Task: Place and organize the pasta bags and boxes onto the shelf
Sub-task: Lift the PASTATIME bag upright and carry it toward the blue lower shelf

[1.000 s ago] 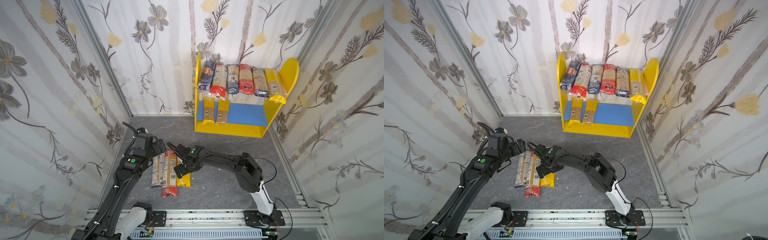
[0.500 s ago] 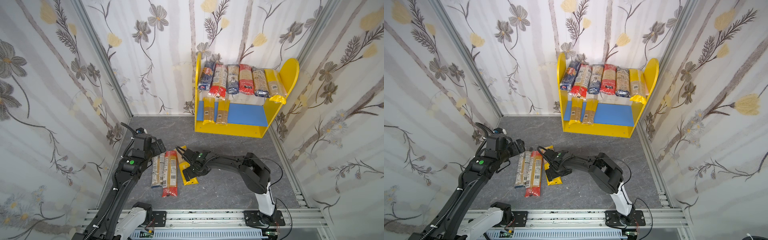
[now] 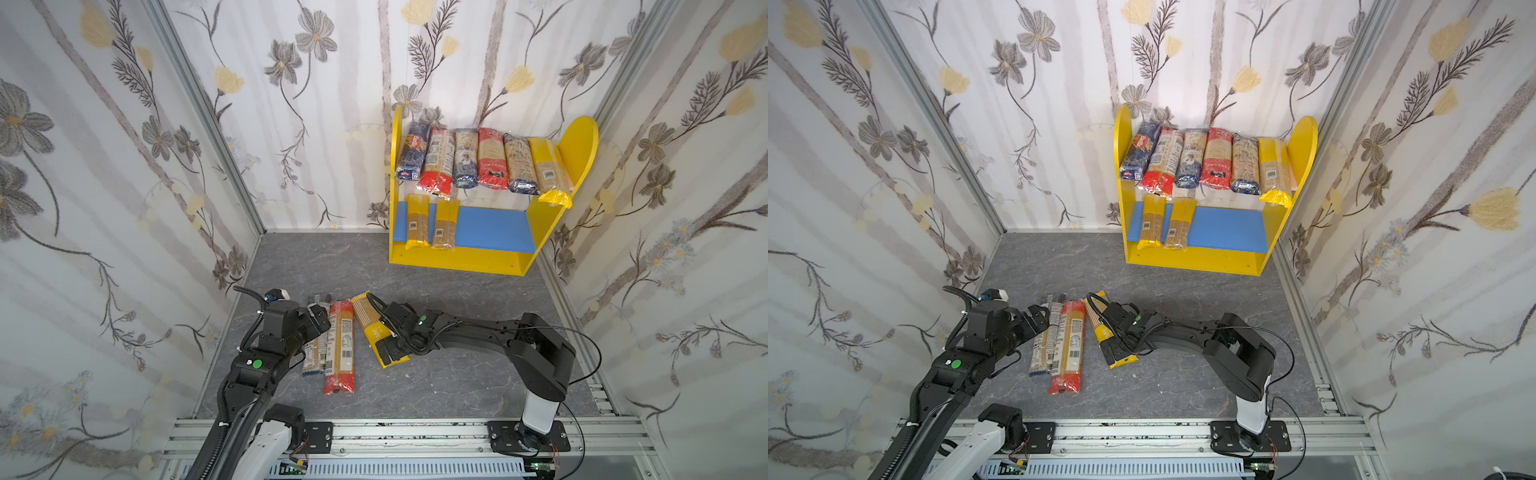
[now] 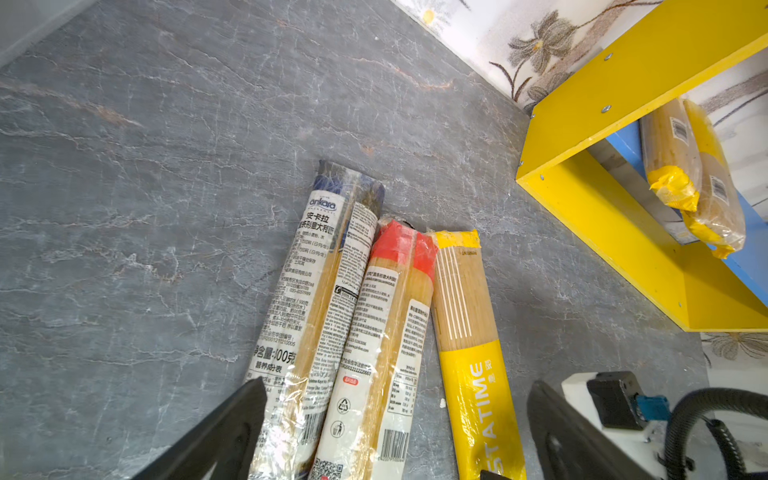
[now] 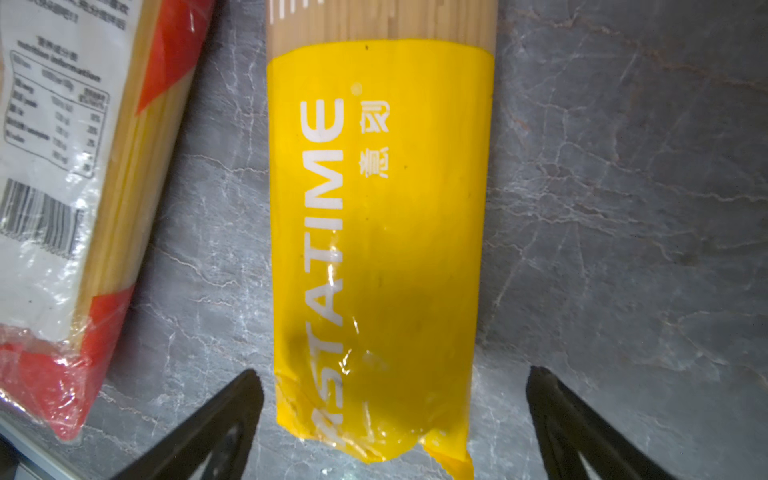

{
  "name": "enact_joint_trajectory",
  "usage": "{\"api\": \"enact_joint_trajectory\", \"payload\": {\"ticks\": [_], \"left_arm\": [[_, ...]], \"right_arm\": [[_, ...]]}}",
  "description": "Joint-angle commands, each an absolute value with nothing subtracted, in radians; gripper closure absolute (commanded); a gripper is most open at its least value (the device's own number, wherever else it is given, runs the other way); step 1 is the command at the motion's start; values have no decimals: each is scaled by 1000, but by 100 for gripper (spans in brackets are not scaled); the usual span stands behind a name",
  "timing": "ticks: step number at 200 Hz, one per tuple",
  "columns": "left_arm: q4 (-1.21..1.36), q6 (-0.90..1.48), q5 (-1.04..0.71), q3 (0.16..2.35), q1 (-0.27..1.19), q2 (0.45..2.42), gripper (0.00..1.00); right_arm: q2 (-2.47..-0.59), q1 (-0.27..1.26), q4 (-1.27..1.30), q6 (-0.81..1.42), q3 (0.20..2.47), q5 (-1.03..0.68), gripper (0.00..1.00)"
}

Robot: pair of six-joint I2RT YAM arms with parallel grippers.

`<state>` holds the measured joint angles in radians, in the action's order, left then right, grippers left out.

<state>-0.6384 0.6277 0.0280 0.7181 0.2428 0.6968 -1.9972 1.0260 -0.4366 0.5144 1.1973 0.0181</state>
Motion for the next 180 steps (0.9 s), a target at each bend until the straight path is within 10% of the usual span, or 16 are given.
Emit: {"api": "enact_joint_trajectory", "payload": {"ticks": [1, 73, 108, 180], "left_arm": [[-661, 656, 17, 723, 250, 709, 0], [-654, 660, -8, 748, 270, 726, 0], [-652, 649, -6, 764, 268, 749, 0], [-591, 611, 1, 848, 271, 897, 0]], "right_arm": [[-2016, 1036, -344, 524, 1189, 18, 0], [-2097, 1084, -330, 594, 1199, 52, 5], [-2056, 1085, -324, 633, 1121, 65, 56], [-1852, 1085, -339, 664, 973, 16, 100]]}}
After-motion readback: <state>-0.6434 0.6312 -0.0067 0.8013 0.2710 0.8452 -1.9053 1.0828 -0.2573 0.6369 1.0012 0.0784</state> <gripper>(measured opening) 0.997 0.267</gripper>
